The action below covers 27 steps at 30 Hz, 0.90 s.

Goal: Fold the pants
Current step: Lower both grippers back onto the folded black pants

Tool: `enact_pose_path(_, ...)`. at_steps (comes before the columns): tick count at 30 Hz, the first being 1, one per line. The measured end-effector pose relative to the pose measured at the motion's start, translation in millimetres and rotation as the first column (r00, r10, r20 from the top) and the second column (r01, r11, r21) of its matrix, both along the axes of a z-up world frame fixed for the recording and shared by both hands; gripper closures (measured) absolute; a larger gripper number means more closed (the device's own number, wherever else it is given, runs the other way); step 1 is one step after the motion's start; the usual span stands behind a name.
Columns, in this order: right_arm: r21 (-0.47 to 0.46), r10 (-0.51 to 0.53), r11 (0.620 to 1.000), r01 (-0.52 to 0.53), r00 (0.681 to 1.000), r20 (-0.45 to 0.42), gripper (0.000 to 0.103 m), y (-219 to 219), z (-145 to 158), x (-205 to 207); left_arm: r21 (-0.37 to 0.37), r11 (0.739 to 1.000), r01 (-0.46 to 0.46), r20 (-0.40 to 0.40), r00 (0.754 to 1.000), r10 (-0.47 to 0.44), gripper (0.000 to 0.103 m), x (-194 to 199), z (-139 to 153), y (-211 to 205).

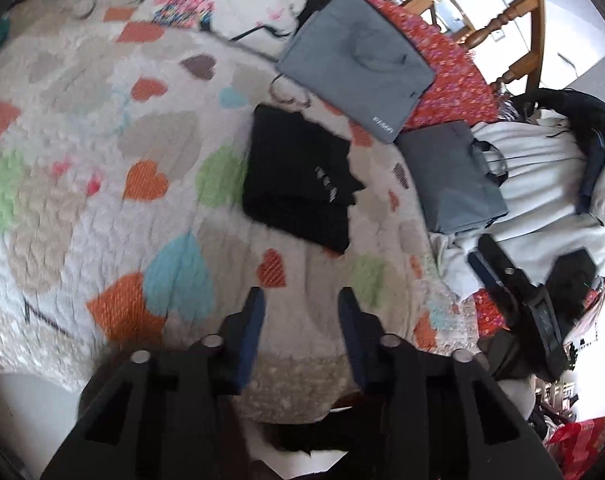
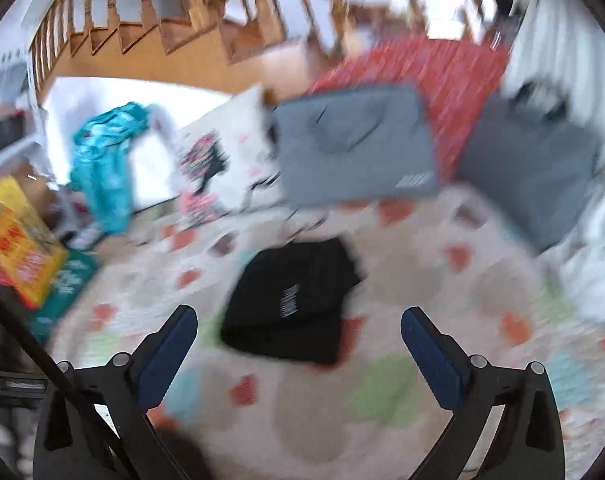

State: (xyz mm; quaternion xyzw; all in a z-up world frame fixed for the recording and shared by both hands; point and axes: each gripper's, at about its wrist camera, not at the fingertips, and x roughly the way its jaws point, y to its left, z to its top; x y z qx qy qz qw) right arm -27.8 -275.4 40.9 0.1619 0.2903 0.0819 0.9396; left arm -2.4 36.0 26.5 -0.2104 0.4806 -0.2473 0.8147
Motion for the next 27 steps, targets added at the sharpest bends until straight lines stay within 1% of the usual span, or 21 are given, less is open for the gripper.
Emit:
enact_pose_path(2, 0.035, 0.001, 0.999, 0.001, 0.998, -0.058, 0.0, -9, -1, 16, -0.037, 0.999, 0.0, 0.004, 1.0, 0.0, 0.07, 14, 8, -2)
enact_pose_path(3, 0.065, 0.004, 0.998, 0.003, 0.994, -0.109, 0.001, -16, -5, 32, -0.047, 0.999, -0.003, 0.0, 1.0, 0.003, 0.07, 21, 9, -2)
enact_pose_path(4, 0.087, 0.01, 0.996, 0.002, 0.991, -0.133, 0.005, -19, -8, 40, -0.047, 0.999, -0.013, -0.009, 1.0, 0.013, 0.07, 33, 8, -3)
enact_pose_path(6, 0.177, 0.036, 0.984, 0.002, 0.977, -0.21, 0.011, -31, -26, 73, -0.021, 0.999, -0.047, -0.017, 0.999, 0.047, 0.07, 54, 6, -3)
enact_pose_path(7, 0.198, 0.04, 0.98, 0.007, 0.973, -0.229, 0.014, -34, -34, 83, 0.008, 0.998, -0.065, -0.011, 0.998, 0.066, 0.07, 72, 4, -6)
enact_pose_path(9, 0.262, 0.052, 0.965, 0.023, 0.96, -0.276, 0.014, -44, -57, 114, 0.038, 0.996, -0.08, -0.014, 0.997, 0.08, 0.07, 99, -3, -14)
enact_pose_path(11, 0.302, 0.053, 0.952, 0.045, 0.95, -0.307, 0.016, -50, -77, 135, 0.039, 0.995, -0.088, -0.053, 0.995, 0.09, 0.07, 131, -17, -22)
enact_pose_path(12, 0.323, 0.054, 0.945, 0.058, 0.944, -0.326, 0.018, -54, -88, 146, 0.035, 0.995, -0.093, -0.072, 0.993, 0.096, 0.07, 145, -25, -26)
enact_pose_path(14, 0.367, 0.062, 0.928, 0.069, 0.94, -0.334, 0.035, -58, -101, 161, 0.027, 0.995, -0.101, -0.098, 0.99, 0.103, 0.07, 169, -40, -36)
enact_pose_path(16, 0.423, 0.108, 0.906, 0.025, 0.951, -0.288, 0.041, -56, -108, 169, 0.027, 0.994, -0.11, -0.119, 0.987, 0.112, 0.07, 189, -55, -44)
enact_pose_path(18, 0.421, 0.145, 0.907, -0.021, 0.953, -0.265, 0.042, -48, -109, 174, 0.038, 0.993, -0.112, -0.122, 0.986, 0.116, 0.07, 204, -67, -49)
enact_pose_path(19, 0.41, 0.159, 0.911, -0.04, 0.952, -0.262, 0.042, -43, -108, 179, 0.054, 0.992, -0.115, -0.117, 0.986, 0.121, 0.07, 211, -73, -52)
enact_pose_path(20, 0.386, 0.177, 0.92, -0.067, 0.95, -0.256, 0.042, -36, -106, 185, 0.062, 0.991, -0.118, -0.116, 0.985, 0.125, 0.069, 215, -77, -52)
enact_pose_path(22, 0.29, 0.19, 0.951, -0.11, 0.946, -0.263, 0.042, -23, -107, 197, 0.054, 0.992, -0.115, -0.14, 0.983, 0.121, 0.069, 220, -85, -51)
enact_pose_path(23, 0.241, 0.192, 0.963, -0.123, 0.937, -0.292, 0.039, -15, -114, 205, 0.044, 0.993, -0.109, -0.149, 0.982, 0.114, 0.069, 220, -86, -50)
enact_pose_path(25, 0.216, 0.184, 0.97, -0.109, 0.914, -0.362, 0.04, -10, -132, 213, 0.052, 0.995, -0.083, -0.123, 0.988, 0.089, 0.069, 218, -80, -53)
enact_pose_path(26, 0.244, 0.196, 0.964, -0.103, 0.899, -0.392, 0.054, -9, -140, 215, 0.061, 0.996, -0.071, -0.101, 0.992, 0.077, 0.069, 215, -75, -54)
enact_pose_path(27, 0.304, 0.227, 0.947, -0.107, 0.89, -0.396, 0.062, -9, -143, 215, 0.063, 0.997, -0.052, -0.059, 0.997, 0.055, 0.068, 208, -67, -56)
